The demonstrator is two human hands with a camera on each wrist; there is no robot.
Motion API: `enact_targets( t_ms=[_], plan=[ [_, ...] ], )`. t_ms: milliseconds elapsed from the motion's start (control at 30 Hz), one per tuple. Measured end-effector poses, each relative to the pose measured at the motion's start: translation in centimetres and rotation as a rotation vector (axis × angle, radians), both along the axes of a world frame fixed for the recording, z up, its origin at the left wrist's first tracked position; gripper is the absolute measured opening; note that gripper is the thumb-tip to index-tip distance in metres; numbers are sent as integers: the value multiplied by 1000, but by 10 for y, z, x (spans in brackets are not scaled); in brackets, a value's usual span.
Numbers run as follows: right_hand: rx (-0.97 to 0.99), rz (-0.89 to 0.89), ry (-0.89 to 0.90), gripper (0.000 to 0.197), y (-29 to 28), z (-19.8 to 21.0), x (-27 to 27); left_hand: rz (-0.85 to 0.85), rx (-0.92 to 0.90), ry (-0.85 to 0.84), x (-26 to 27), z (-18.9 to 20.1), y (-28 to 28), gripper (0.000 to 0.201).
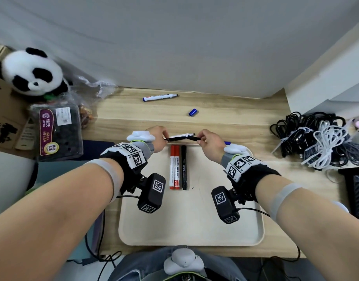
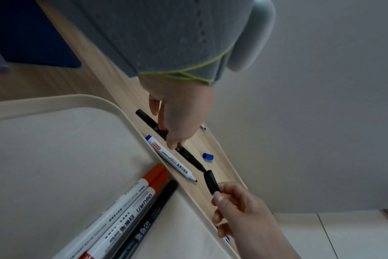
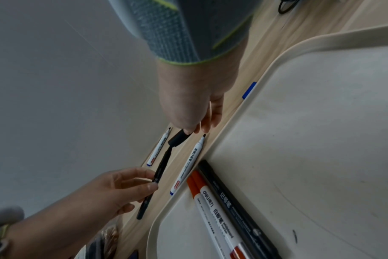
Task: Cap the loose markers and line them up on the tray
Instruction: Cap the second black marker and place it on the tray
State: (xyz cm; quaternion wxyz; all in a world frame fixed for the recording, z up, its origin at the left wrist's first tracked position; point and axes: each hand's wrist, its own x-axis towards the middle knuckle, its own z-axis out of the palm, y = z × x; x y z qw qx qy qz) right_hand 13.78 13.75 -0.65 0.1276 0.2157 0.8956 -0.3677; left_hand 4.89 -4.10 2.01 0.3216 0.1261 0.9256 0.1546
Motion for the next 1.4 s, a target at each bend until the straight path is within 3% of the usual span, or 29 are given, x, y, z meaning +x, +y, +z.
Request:
enact_targets(
  t_ms=[167,300,467,567,633,833,900,1033,1166,1300,1400],
  plan=[
    [-37,15,20,19,-7,3,1,-46,22,3,6,0,1,18],
    [-215,-58,11,8,-14,4,-1,-58,132,19,13,1,5,22],
    [-444,-217,-39,28,-21,11,-8,-94,280,-79,25,6,11,18],
    [-488,-233,-59,31,-22,15,-11,-109,351,-121,29,11,12,26],
    [-511,-230,-8,34,-22,19,-11,-51,435,-213,30,14,10,33],
    [-423,-110,117,35,-19,34,-17,261,672,-709,29,21,6,31],
    [-429,-83,132,34,-17,40,-19,315,717,-783,30,23,6,30],
    [-609,-259,180,27,-24,45,-14,297,688,-730,32,33,18,32],
    [-745,-383,5,23,-33,36,-3,296,601,-673,36,33,28,34],
    [-732,-450,-39,17,-24,22,5,308,440,-609,41,23,18,28],
    [-606,-488,-70,11,-17,11,13,362,332,-494,40,13,6,23]
  ],
)
